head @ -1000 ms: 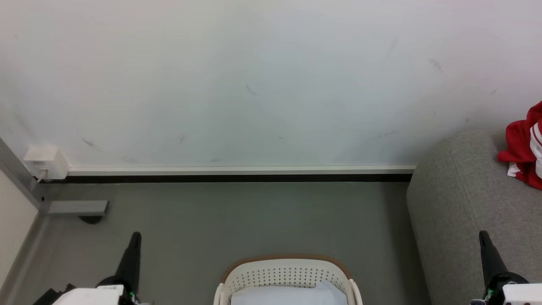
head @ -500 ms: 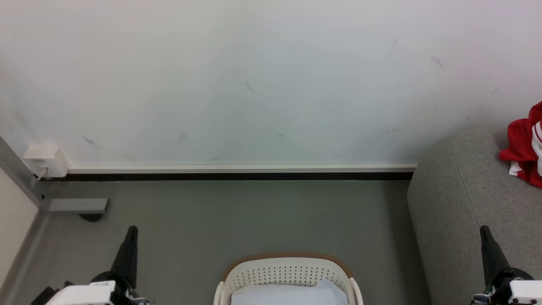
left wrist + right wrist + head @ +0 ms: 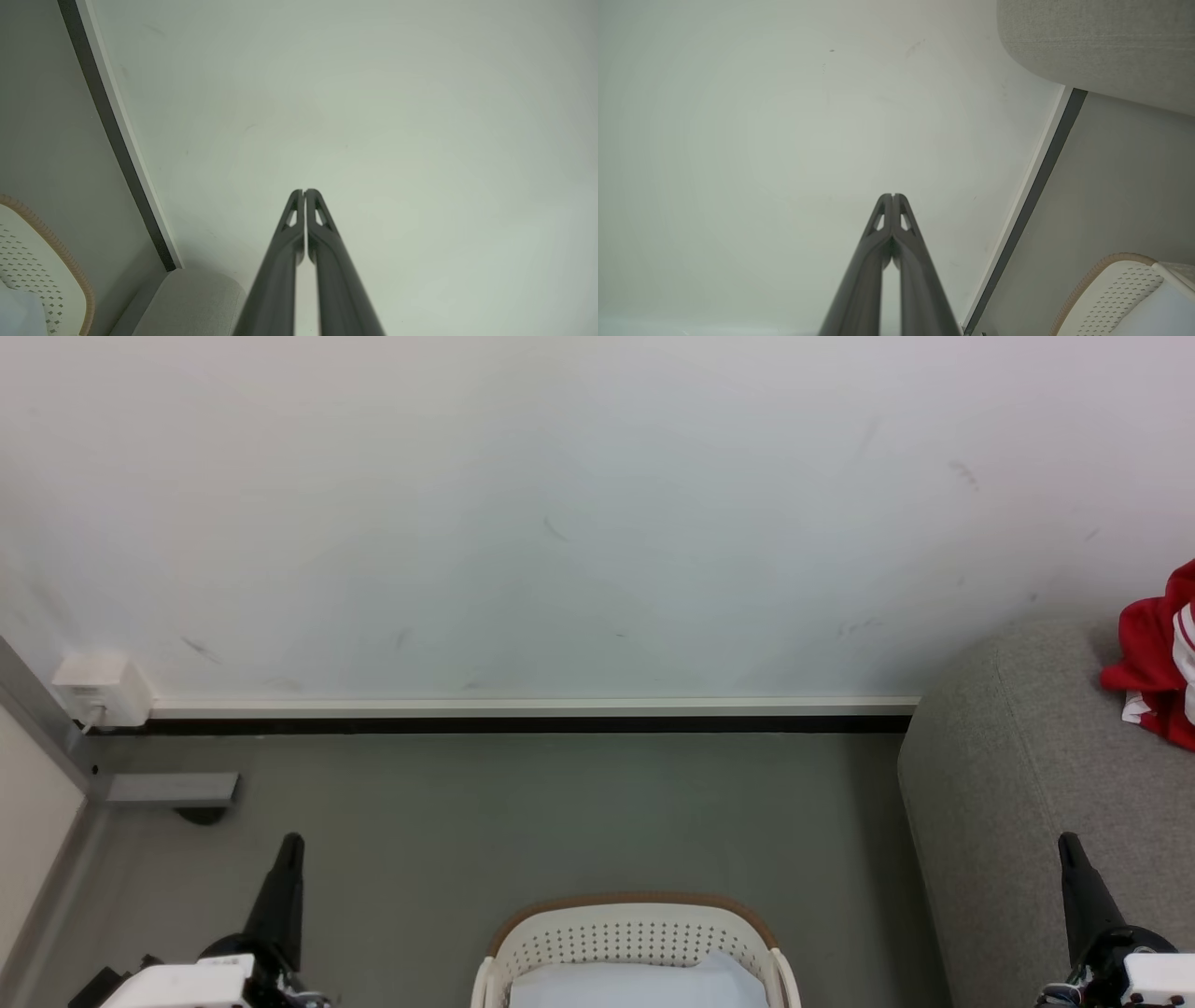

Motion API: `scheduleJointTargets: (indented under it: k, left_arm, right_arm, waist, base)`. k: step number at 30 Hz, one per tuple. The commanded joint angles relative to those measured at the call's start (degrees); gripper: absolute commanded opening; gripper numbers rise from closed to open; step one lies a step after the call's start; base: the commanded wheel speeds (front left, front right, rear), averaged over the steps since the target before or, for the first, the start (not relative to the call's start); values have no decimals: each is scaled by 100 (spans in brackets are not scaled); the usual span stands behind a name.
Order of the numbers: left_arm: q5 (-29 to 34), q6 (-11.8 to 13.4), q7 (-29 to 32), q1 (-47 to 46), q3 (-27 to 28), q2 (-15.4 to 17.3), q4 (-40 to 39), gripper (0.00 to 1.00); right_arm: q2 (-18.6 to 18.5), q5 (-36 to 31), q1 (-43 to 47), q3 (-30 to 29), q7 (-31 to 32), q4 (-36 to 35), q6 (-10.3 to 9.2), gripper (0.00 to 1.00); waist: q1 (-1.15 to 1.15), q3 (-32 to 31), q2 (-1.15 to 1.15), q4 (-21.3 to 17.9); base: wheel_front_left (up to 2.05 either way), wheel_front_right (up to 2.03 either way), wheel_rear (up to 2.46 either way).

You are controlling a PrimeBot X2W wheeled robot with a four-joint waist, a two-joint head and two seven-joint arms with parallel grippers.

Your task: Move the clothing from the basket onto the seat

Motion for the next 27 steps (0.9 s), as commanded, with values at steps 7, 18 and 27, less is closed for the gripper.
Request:
scheduleJointTargets:
  k: [7, 18, 27]
  left_arm:
    - [-77, -37, 22, -42, 16, 40, -17, 0]
    - [-77, -37, 22, -42, 16, 40, -18, 0]
    - [-77, -37, 21, -42, 15, 40, -18, 0]
  right_arm:
    - [-44, 10, -73, -21, 17, -22, -12, 0]
    - [-44, 10, -73, -20, 17, -22, -12, 0]
    - [-44, 10, -73, -20, 17, -22, -12, 0]
  waist:
    - [0, 0, 0, 0]
    - [0, 0, 0, 0]
    - [0, 0, 0, 0]
  base:
    - [0, 0, 0]
    - [0, 0, 0]
    - [0, 0, 0]
